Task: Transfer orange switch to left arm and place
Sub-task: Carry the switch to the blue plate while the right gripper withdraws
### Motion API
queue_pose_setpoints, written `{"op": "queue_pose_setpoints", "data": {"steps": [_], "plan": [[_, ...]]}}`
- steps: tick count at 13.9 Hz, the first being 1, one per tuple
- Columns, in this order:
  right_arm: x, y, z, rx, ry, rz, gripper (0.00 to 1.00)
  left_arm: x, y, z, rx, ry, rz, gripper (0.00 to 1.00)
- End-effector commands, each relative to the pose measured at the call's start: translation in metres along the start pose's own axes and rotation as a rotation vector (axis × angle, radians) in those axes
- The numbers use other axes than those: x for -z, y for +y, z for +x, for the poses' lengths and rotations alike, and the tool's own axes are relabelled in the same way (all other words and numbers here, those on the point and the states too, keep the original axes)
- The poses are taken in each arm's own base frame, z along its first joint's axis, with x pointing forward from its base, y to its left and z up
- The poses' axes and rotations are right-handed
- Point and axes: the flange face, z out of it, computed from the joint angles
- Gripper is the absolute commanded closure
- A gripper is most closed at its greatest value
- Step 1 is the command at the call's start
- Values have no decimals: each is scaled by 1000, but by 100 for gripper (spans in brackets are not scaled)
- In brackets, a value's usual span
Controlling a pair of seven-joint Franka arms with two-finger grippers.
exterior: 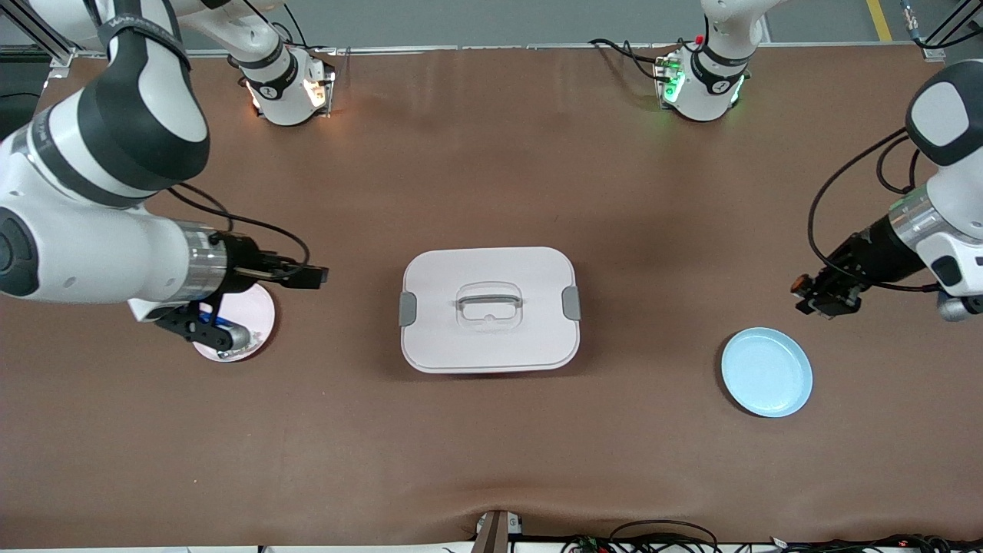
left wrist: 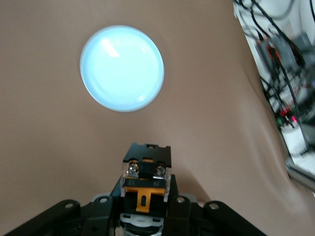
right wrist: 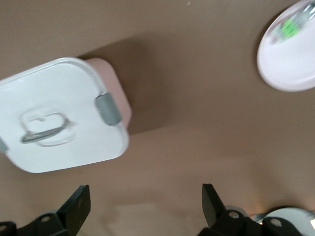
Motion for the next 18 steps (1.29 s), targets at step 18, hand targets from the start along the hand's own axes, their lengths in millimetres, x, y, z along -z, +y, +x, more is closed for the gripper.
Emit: {"op": "queue_pose_setpoints", "data": {"steps": [18], "plan": [[110,167,-25,245,113,-185,0,-249,7,82,257,145,277,100]]}}
